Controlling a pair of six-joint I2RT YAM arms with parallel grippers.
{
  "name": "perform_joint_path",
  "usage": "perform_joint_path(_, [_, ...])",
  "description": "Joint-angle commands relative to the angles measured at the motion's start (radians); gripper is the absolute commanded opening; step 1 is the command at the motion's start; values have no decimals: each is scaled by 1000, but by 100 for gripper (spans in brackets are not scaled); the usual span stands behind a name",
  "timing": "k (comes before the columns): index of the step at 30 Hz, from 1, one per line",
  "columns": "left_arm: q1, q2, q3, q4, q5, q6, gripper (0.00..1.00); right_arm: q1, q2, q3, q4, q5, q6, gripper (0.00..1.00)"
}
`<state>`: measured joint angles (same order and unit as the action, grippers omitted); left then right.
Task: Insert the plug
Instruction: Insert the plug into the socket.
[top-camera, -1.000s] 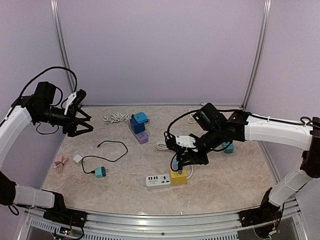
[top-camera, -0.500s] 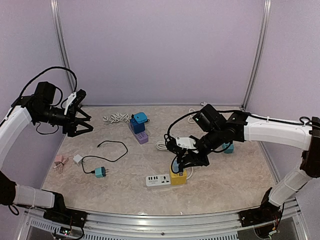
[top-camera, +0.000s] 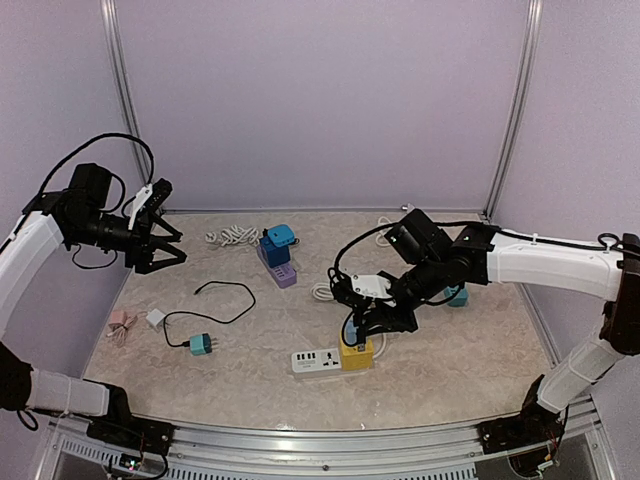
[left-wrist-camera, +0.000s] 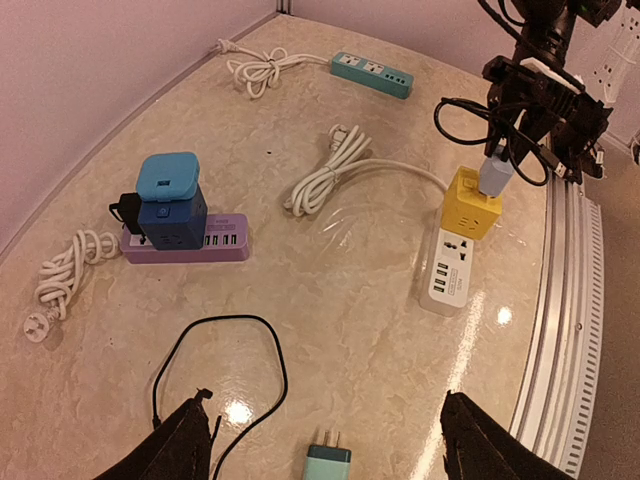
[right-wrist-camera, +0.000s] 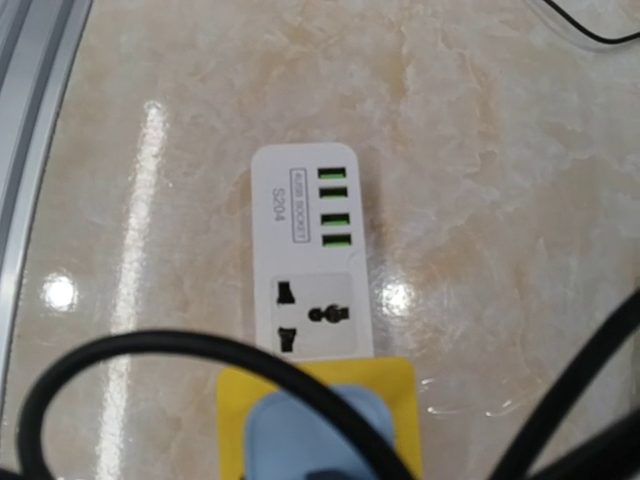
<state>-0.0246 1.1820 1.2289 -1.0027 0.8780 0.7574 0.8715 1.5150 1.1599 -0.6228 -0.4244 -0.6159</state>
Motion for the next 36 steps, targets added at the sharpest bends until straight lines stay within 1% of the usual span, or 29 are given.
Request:
perform_joint_path(1, [13, -5, 3, -13, 12, 10, 76, -12, 20, -21, 1, 20, -19, 0])
perform_joint_path(9, [14, -4, 3, -13, 16, 12, 76, -9, 16, -36, -20, 73, -36, 0])
perform_joint_path(13, [16, -1, 6, -13, 15, 13, 76, 8, 9, -65, 12, 77, -28, 0])
perform_joint_path(20, [17, -5, 4, -14, 14, 20, 76, 49, -21, -126, 5, 97, 6, 0])
perform_joint_path(27, [17, -4, 9, -18, 17, 20, 76, 62, 1, -181, 21, 124, 19, 0])
perform_joint_path(31, [18, -11, 3, -17, 16, 23, 76, 62, 17, -188, -19, 149, 17, 0])
perform_joint_path(36, [18, -12, 6, -17, 19, 23, 76, 67, 7, -188, -26, 184, 26, 0])
